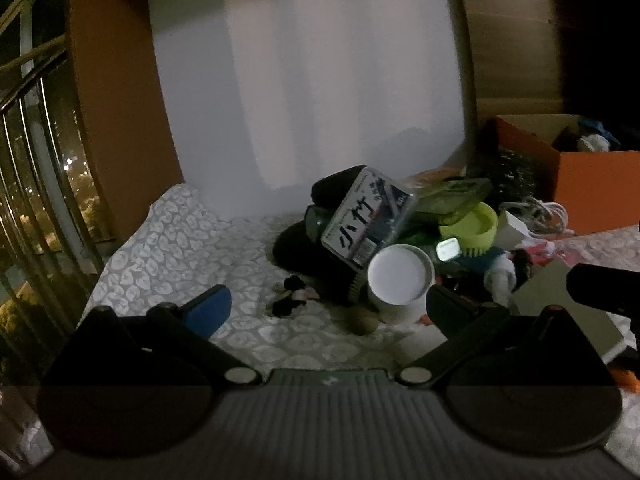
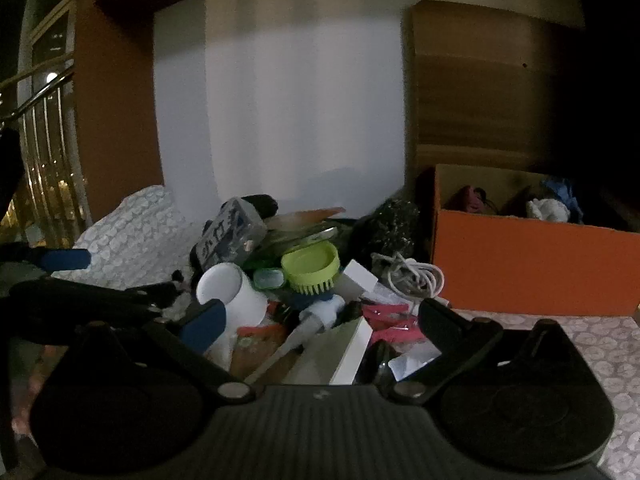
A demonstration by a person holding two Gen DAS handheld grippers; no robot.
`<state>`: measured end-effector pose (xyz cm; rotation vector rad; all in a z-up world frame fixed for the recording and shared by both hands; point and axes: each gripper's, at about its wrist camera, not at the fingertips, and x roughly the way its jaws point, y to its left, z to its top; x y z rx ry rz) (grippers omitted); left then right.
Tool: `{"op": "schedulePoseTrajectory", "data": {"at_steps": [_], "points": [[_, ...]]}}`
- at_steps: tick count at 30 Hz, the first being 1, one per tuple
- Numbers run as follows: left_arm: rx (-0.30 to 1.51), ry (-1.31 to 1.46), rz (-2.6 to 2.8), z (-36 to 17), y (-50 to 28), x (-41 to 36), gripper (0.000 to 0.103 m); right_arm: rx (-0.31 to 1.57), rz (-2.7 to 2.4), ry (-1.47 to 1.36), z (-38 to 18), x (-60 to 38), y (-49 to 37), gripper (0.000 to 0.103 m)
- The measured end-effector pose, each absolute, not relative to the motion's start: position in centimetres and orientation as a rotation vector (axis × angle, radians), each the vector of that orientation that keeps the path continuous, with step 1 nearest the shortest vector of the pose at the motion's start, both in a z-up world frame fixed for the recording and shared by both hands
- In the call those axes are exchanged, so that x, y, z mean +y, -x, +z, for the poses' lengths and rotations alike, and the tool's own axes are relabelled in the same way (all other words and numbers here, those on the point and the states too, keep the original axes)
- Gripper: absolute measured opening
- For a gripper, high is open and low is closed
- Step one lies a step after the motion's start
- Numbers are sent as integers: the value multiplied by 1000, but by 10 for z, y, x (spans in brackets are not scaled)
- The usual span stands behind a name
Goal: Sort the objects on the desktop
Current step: 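Reach both tools toward the white charger and the clear plastic bag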
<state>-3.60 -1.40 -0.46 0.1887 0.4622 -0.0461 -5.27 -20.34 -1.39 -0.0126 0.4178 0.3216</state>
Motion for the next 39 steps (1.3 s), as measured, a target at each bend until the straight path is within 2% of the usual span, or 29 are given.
{"op": "schedulePoseTrajectory", "data": {"at_steps": [18,28,39], "points": [[448,-215,-90,-9,59,-28,103,423,327,46,-16,-207,74,103],[478,-306,-238,-31,85,-33,103,475,338,101,-30,-224,98,103],[516,-268,-286,-49,55,-19,103,434,381,87,-29,-226,87,103]]}}
